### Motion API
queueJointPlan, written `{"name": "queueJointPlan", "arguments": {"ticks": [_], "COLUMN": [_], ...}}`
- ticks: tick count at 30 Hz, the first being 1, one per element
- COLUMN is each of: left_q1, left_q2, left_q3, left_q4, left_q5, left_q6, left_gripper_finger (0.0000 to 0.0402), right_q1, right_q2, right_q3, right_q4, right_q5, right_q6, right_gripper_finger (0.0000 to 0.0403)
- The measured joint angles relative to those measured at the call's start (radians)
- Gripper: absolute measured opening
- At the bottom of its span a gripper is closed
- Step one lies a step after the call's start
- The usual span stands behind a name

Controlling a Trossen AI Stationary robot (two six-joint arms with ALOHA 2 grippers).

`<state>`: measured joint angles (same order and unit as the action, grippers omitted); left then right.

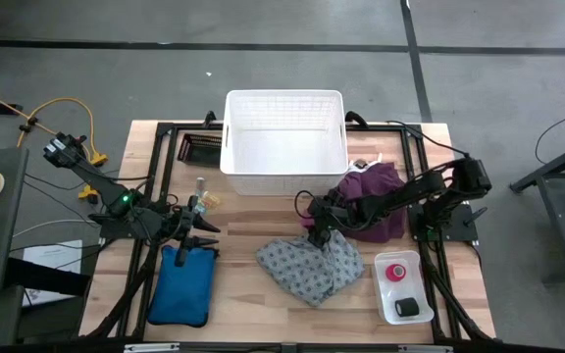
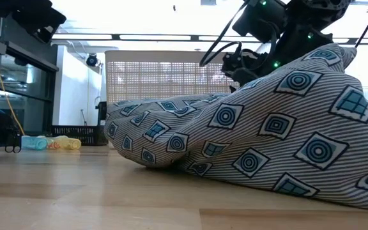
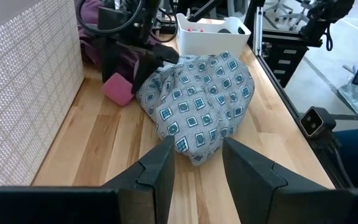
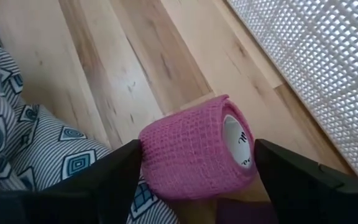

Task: Pick & place medical supplies in basket/bin
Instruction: Put the pink bandage into the small white bin

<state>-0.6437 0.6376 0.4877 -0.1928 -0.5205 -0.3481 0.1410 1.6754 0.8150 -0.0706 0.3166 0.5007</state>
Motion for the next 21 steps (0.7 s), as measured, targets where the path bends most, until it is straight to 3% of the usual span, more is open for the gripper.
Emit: {"name": "queueJointPlan", "arguments": {"ticks": [21], "left_q1": [0.000], "left_q2": [0.000], "left_q3": [0.000], "left_q4": [0.000], "left_q5": [0.000], "left_q6": [0.000], "left_gripper_finger": [0.0128], "right_q1": [0.025], "right_q2": [0.018], "right_q3": [0.000], "right_q4": [0.039], "right_q5": [-0.001], "right_q6": [0.000], "right_gripper_finger": [0.0236]}}
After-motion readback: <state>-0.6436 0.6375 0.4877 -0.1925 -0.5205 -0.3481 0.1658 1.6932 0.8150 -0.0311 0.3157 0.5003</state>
